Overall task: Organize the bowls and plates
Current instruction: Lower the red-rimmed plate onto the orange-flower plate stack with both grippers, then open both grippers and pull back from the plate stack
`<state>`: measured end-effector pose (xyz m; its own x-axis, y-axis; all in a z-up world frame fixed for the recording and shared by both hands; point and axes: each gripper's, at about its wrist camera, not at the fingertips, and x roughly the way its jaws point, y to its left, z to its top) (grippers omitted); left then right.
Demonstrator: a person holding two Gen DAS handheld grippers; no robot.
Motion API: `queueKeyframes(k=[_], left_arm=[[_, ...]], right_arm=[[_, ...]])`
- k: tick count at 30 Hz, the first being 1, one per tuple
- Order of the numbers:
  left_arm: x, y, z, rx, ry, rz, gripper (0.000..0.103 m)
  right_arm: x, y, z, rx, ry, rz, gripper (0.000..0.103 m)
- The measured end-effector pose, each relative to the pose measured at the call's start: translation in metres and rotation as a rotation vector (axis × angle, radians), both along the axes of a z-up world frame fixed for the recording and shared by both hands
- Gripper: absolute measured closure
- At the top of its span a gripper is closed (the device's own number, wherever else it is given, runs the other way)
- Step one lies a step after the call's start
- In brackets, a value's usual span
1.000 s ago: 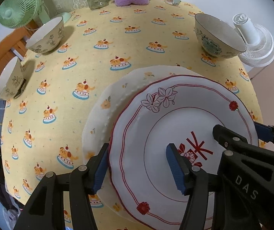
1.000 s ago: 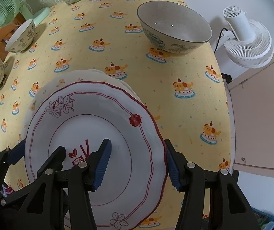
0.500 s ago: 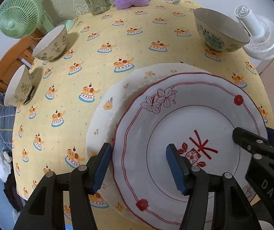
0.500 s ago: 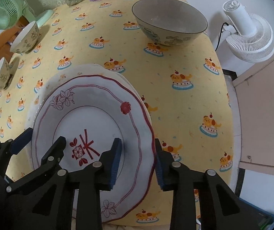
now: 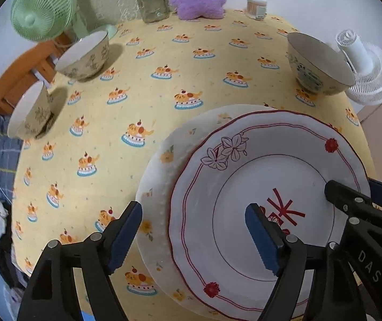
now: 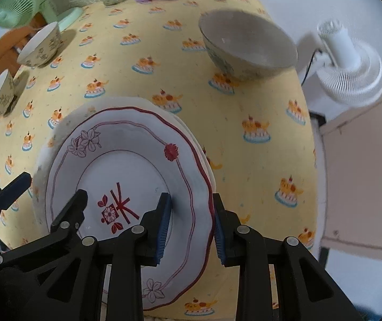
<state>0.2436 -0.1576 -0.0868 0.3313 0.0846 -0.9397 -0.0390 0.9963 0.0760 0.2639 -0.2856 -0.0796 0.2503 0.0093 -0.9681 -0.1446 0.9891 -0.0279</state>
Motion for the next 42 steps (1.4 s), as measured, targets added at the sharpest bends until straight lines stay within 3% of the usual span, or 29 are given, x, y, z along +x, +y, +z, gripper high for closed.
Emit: queueKeyframes(k=[11, 19, 23, 28, 36, 42], left_arm=[[-0.005, 0.001, -0.002, -0.027, 0.015, -0.035, 0.022], [-0.008, 0.005, -0.001, -0.020, 0.018, -0.021, 0.022], [-0.011, 0.006, -0.001, -0.015, 0.024, -0.007, 0.022], [-0.016, 0.011, 0.003, -0.016, 0.011, 0.012, 0.022], [-0.021, 0.034, 0.019, -0.071, -0.037, -0.003, 0.019], [-0.023, 0.069, 0.037, -0.088, -0.083, -0.051, 0.019]], right_arm=[[0.006, 0.004, -0.007, 0.021, 0.005, -0.048, 0.067], [0.000, 0.019, -0.010, -0.040, -0.044, -0.016, 0.060], [0.001, 0.017, -0.012, -0.018, -0.032, -0.003, 0.044], [0.000, 0.014, -0.011, 0.004, -0.031, 0.000, 0.035], [-0.009, 0.026, 0.009, 0.009, -0.086, -0.032, 0.030], [-0.017, 0.053, 0.025, 0.089, -0.111, -0.116, 0.030]])
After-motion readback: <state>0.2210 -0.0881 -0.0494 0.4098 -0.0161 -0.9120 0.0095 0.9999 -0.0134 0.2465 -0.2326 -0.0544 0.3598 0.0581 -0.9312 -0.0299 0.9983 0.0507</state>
